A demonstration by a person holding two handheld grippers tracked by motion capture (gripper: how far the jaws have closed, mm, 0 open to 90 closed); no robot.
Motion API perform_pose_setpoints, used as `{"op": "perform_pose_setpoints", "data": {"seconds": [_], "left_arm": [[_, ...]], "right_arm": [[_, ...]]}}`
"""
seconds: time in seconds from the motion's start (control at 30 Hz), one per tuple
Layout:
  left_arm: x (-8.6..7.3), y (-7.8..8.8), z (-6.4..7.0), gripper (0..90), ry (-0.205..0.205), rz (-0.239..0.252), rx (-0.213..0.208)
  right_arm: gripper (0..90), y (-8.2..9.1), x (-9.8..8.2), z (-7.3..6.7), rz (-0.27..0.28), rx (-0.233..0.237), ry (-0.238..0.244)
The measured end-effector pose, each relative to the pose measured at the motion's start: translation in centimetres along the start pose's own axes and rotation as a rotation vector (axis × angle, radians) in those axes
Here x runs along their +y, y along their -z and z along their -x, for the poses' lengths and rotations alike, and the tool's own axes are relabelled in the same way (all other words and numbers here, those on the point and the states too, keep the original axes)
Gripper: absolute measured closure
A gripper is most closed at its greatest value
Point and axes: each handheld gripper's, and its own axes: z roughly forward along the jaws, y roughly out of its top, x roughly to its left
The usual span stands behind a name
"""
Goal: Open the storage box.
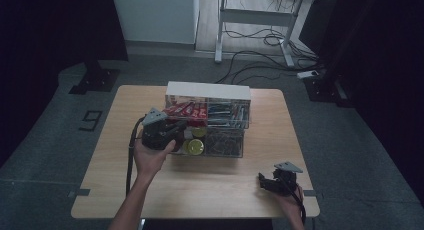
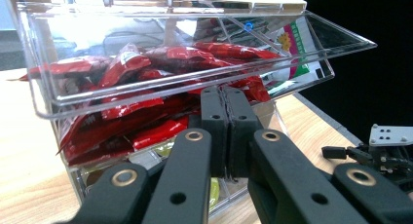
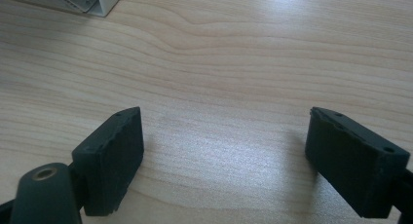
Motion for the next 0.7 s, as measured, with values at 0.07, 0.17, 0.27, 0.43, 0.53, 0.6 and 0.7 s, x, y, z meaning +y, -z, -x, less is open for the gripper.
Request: {"op": "perform_pose_setpoints", "data": {"seconds": [0.07, 0.17, 0.27, 0.43, 0.53, 0.6, 0.7], "left_arm": [[0.2, -0.2, 0.0, 88.5, 0.003, -0.001, -0.006], [0.4, -0.5, 0.1, 88.4, 0.001, -0.007, -0.006], [0.5, -0.7, 0.0, 88.5, 0.001, -0.011, -0.01], [0.7, -0.6, 0.0, 88.8, 0.007, -0.001, -0.016], [0.9, -0.5, -0.1, 88.9, 0.011, 0.005, -0.015], [1.1, -0.4, -0.2, 89.1, 0.012, 0.009, -0.015], [1.5, -0.3, -0.2, 89.1, 0.009, 0.014, -0.018]], "right_arm": [[14.3, 0.0, 0.0, 0.0, 0.0, 0.0, -0.002], [14.3, 0.0, 0.0, 0.0, 0.001, -0.002, -0.001], [14.3, 0.0, 0.0, 0.0, 0.001, -0.004, -0.003], [14.3, 0.0, 0.0, 0.0, 0.0, -0.006, -0.004], [14.3, 0.0, 0.0, 0.0, 0.0, -0.007, -0.005], [14.5, 0.0, 0.0, 0.0, 0.001, -0.008, -0.006], [15.0, 0.0, 0.0, 0.0, 0.002, -0.009, -0.006]]}}
